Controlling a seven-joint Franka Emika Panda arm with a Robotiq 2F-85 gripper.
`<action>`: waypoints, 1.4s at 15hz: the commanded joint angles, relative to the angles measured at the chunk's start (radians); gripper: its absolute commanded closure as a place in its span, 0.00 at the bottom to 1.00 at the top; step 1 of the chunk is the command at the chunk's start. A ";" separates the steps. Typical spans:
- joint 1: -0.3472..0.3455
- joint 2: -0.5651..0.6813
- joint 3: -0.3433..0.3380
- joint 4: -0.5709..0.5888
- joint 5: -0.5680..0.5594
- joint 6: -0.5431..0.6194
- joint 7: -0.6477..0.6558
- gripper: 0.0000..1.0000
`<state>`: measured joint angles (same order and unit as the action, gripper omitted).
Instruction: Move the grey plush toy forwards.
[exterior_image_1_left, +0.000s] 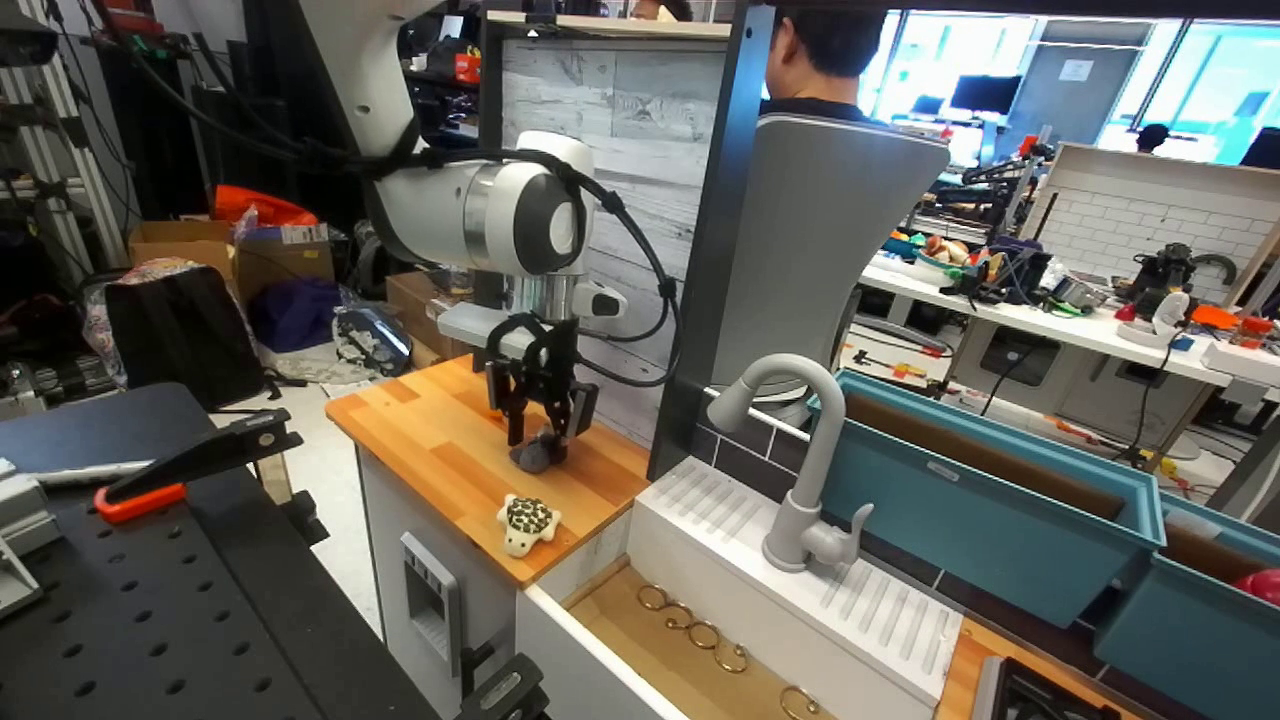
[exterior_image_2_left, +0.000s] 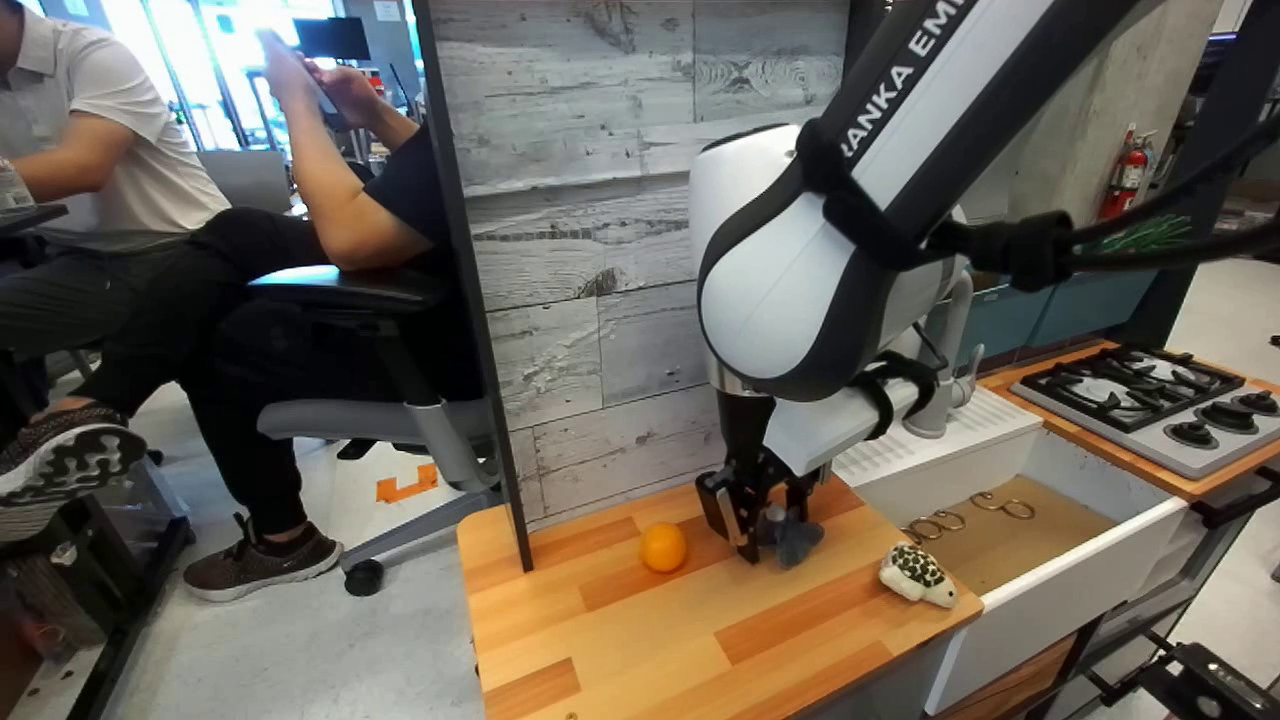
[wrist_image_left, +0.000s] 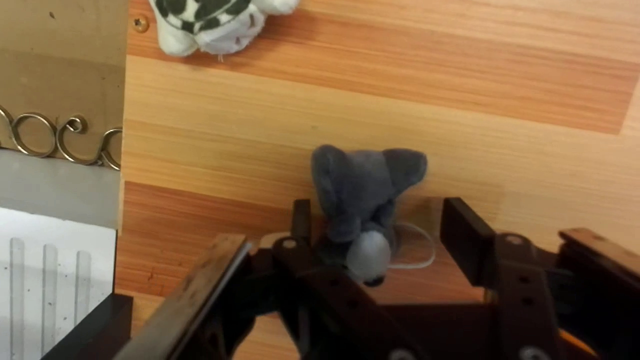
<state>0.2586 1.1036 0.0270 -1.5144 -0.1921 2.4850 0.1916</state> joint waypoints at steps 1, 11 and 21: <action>0.019 0.023 -0.008 0.057 0.022 -0.044 -0.013 0.63; 0.059 -0.081 0.041 -0.059 0.017 -0.053 -0.026 0.96; 0.114 -0.040 0.088 -0.015 0.020 -0.141 -0.058 0.96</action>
<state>0.3687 1.0501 0.1001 -1.5621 -0.1901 2.3693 0.1755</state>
